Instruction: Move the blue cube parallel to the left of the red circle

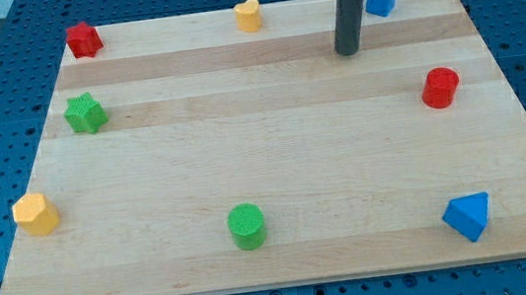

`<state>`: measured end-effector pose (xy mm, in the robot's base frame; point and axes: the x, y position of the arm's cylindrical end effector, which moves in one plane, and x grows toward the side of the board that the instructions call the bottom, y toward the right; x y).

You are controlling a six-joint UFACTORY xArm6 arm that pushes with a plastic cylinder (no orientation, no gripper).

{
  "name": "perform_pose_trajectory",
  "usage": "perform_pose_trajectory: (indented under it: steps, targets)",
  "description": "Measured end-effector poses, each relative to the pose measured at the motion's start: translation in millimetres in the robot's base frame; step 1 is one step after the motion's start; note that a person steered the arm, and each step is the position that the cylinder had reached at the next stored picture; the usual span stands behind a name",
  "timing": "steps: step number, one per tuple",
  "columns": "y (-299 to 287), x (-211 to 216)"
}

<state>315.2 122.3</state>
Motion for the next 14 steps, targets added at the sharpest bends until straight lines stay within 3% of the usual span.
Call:
perform_pose_trajectory:
  steps: [1, 6, 7, 8, 9, 10, 11, 14]
  targets:
    - [29, -2]
    - [22, -2]
    - [109, -4]
    - [173, -43]
    - [158, -95]
    - [104, -122]
    - [57, -122]
    - [56, -37]
